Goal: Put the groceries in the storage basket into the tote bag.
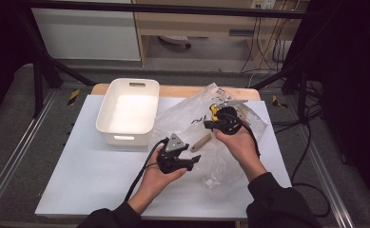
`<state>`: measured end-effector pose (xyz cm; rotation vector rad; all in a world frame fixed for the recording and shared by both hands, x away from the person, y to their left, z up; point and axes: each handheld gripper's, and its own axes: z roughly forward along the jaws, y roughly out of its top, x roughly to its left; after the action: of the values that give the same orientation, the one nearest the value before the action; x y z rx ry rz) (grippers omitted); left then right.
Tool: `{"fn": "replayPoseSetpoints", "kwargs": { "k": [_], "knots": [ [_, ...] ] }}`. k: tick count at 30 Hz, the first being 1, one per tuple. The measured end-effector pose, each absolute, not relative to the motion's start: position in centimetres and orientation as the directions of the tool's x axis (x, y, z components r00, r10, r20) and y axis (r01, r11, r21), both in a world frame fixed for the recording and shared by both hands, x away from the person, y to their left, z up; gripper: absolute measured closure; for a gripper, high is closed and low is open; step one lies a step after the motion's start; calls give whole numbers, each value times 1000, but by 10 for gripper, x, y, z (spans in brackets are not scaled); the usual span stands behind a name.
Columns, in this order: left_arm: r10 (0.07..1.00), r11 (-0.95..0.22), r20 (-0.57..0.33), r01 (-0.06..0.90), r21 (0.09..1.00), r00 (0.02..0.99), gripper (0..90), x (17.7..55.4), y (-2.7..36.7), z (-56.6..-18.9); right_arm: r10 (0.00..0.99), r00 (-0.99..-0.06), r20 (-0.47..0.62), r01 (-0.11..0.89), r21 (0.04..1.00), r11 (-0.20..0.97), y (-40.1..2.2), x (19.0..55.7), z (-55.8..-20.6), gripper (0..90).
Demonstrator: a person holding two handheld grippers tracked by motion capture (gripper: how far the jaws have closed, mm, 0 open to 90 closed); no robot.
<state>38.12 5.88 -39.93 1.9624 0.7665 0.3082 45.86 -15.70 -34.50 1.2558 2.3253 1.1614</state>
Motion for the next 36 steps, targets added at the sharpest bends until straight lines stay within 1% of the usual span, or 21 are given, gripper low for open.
{"fn": "replayPoseSetpoints", "kwargs": {
  "k": [3,5,8,9,11,12,14,15,17,19,23,26,30,36],
  "knots": [
    [644,-300,-112,385,872,756,352,377,73,-388,795,-591,136,592,743,313,-157,455,-359,900],
    [647,-292,-118,388,874,753,336,376,83,-383,802,-577,152,610,733,301,-158,453,-369,900],
    [671,-235,-155,406,883,725,321,378,98,-377,803,-576,153,617,725,305,-157,452,-381,900],
    [678,-233,-151,404,885,720,311,380,102,-374,802,-577,151,616,725,307,-157,452,-384,900],
    [689,-207,-178,425,881,703,278,383,111,-371,797,-578,172,618,731,290,-157,450,-389,900],
    [694,-200,-175,420,885,698,271,384,115,-369,796,-580,174,618,730,290,-156,449,-391,900],
    [710,-214,-141,402,890,690,242,385,120,-367,797,-581,165,608,739,290,-156,447,-394,900],
    [718,-213,-143,411,886,681,226,387,123,-367,795,-582,170,610,738,289,-156,446,-397,900],
    [733,-184,-158,417,890,661,225,390,131,-367,799,-581,156,610,733,300,-157,444,-403,900],
    [751,-182,-160,434,883,640,202,394,137,-366,800,-574,178,623,729,285,-158,444,-408,900],
    [773,-172,-150,431,886,617,168,397,150,-361,795,-586,155,606,735,303,-156,439,-414,900],
    [784,-160,-146,425,891,603,164,396,158,-358,797,-586,147,603,736,307,-155,438,-419,900],
    [798,-163,-135,424,891,588,154,394,165,-358,794,-598,110,604,713,355,-152,436,-429,900],
    [815,-168,-118,426,889,568,143,391,176,-357,794,-596,117,605,715,349,-157,434,-432,900]
  ]
}}
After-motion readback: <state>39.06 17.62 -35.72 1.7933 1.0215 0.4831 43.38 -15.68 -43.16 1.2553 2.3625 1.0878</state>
